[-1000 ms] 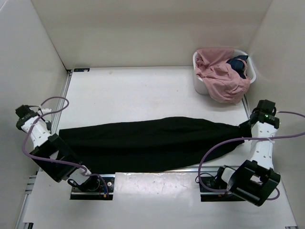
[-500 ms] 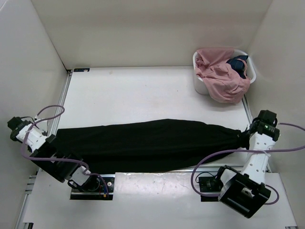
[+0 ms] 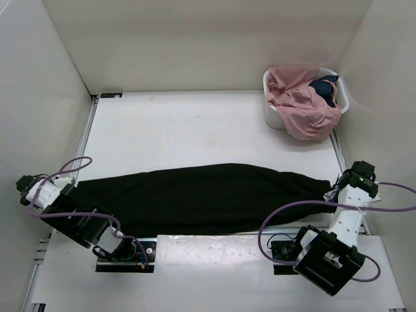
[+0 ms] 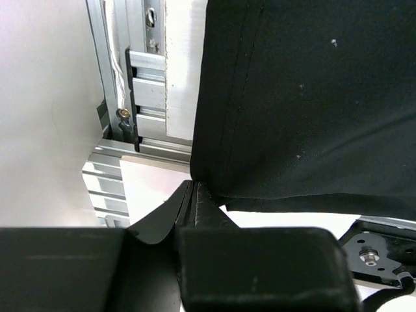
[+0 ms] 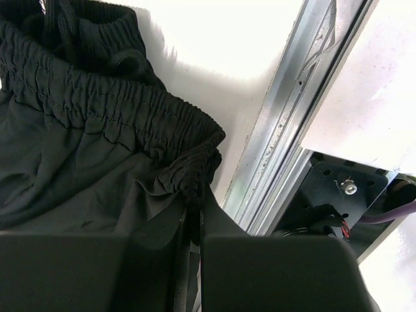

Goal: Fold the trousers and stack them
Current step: Fold the trousers

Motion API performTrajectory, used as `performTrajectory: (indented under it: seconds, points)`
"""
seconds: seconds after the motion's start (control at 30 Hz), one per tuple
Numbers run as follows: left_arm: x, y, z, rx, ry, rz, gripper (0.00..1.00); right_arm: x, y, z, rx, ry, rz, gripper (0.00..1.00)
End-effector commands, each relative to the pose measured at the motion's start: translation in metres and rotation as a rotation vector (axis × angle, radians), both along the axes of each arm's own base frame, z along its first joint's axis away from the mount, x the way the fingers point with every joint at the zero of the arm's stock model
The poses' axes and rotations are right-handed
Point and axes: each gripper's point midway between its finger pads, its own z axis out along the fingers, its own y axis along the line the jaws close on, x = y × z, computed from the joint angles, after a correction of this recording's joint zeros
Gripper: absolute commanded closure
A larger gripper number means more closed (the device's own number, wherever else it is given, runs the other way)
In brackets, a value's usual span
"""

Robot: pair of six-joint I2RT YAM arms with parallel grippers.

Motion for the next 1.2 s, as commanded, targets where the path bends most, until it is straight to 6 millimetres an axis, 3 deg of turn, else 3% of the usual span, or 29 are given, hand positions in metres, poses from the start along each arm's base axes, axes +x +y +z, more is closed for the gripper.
performTrajectory:
  seconds: [0.0,0.1,0.13,0.2,0.23,0.27,0.33,0.4,0.47,0.53,0.63,0.73,0.83,0.87,0.97,1.0,1.07,1.1,1.17]
  points:
    - [-0.002,0.003,0.001,0.012,-0.008,-0.012,0.86,-0.003,-0.008,-0.002,-0.031,0.013,-0.027,1.0]
    - [-0.003,0.002,0.0,0.015,-0.004,-0.033,0.86,0.001,-0.007,-0.005,-0.015,0.002,-0.031,1.0]
    - [-0.005,-0.001,-0.002,0.005,0.001,-0.033,0.86,0.005,-0.005,-0.007,0.003,-0.007,-0.006,0.91]
    - [-0.01,-0.002,-0.006,0.0,0.031,-0.037,0.79,0.012,0.003,-0.009,0.059,-0.03,0.055,0.62]
    - [-0.01,-0.002,-0.006,0.0,0.031,-0.037,0.77,0.019,0.006,-0.01,0.074,-0.059,0.08,0.33]
    - [-0.012,-0.002,-0.006,0.004,0.039,-0.035,0.7,0.025,0.012,-0.009,0.106,-0.096,0.111,0.24]
    - [-0.011,-0.001,-0.003,0.016,0.036,-0.044,0.61,0.026,0.014,-0.008,0.113,-0.1,0.13,0.16]
    - [-0.008,0.005,0.014,0.052,0.016,-0.043,0.51,0.022,0.014,-0.012,0.11,-0.084,0.137,0.09]
    - [-0.004,0.008,0.026,0.073,-0.008,-0.046,0.5,0.019,0.019,-0.017,0.127,-0.08,0.139,0.04]
    - [0.007,0.015,0.043,0.1,-0.058,-0.054,0.47,0.02,0.023,-0.023,0.148,-0.091,0.136,0.02]
    - [0.02,0.009,0.056,0.084,-0.103,-0.09,0.45,0.019,0.028,-0.038,0.166,-0.101,0.113,0.01]
    - [0.036,-0.003,0.055,0.063,-0.111,-0.118,0.45,0.021,0.022,-0.05,0.15,-0.09,0.082,0.01]
    - [0.049,-0.027,0.039,-0.011,-0.128,-0.127,0.45,0.026,0.018,-0.06,0.143,-0.089,0.068,0.01]
    - [0.054,-0.042,0.028,-0.057,-0.116,-0.154,0.45,0.031,0.019,-0.063,0.144,-0.094,0.072,0.02]
    - [0.064,-0.067,0.004,-0.108,-0.1,-0.156,0.45,0.024,0.014,-0.075,0.103,0.0,0.061,0.12]
    - [0.068,-0.078,-0.015,-0.078,-0.074,-0.175,0.43,0.031,0.015,-0.077,0.089,0.005,0.082,0.23]
    - [0.071,-0.085,-0.023,-0.057,-0.043,-0.197,0.43,0.034,0.018,-0.079,0.094,0.009,0.091,0.27]
    - [0.07,-0.09,-0.037,-0.049,-0.022,-0.207,0.43,0.036,0.017,-0.081,0.096,0.007,0.08,0.33]
    - [0.071,-0.091,-0.044,-0.007,0.015,-0.208,0.43,0.034,0.02,-0.086,0.106,0.035,0.066,0.56]
